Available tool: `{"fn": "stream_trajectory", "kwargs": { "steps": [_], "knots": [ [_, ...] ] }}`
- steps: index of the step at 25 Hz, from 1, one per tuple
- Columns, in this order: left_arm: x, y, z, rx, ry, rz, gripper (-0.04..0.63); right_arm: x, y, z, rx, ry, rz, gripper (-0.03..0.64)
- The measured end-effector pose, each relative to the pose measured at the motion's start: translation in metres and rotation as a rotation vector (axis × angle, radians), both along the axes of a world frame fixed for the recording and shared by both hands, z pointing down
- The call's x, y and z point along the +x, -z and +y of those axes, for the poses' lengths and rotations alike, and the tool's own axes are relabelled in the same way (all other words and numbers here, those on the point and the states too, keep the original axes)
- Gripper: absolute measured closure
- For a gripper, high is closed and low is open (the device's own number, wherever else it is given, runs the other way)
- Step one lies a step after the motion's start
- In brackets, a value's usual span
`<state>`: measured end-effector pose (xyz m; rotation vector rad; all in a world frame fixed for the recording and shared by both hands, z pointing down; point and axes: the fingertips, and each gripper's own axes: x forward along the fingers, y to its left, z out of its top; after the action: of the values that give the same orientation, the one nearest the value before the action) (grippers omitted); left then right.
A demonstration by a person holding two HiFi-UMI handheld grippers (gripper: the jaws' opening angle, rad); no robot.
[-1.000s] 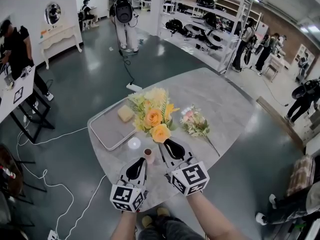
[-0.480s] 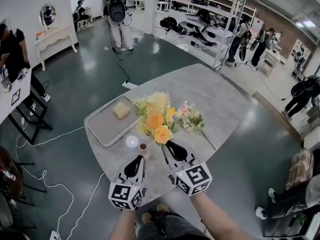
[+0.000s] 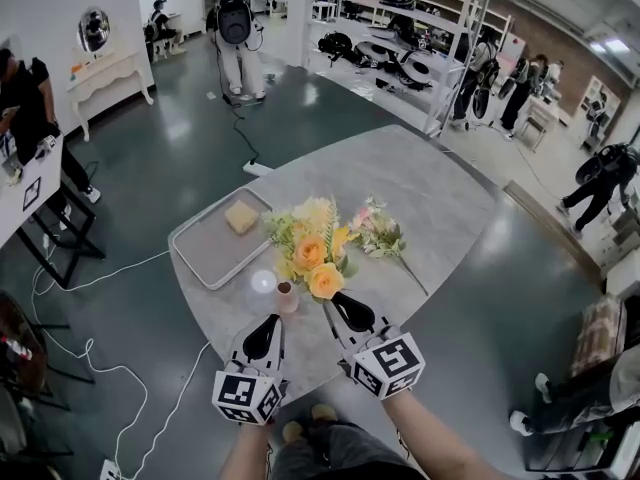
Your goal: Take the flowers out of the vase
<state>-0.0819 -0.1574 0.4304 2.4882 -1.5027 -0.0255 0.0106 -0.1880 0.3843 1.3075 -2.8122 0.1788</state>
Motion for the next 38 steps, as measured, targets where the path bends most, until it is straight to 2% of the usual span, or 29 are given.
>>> {"fn": "stream_trajectory", "kwargs": {
  "steps": [17, 27, 38],
  "knots": [
    [-0.007, 0.013, 0.018, 0.031, 0.036, 0.005, 0.58, 0.009, -0.012, 0.021, -0.04, -0.002, -0.013, 0.572],
    [-0.01, 0.001, 0.025, -0.001, 0.05, 0.026, 0.58, 0.01, -0.022, 0.022, -0.055, 0.002, -0.002, 0.572],
    [-0.001, 0.0, 0.026, -0.009, 0.019, 0.026, 0.58, 0.009, -0.02, 0.025, -0.047, 0.001, -0.006, 0.572]
  ]
}}
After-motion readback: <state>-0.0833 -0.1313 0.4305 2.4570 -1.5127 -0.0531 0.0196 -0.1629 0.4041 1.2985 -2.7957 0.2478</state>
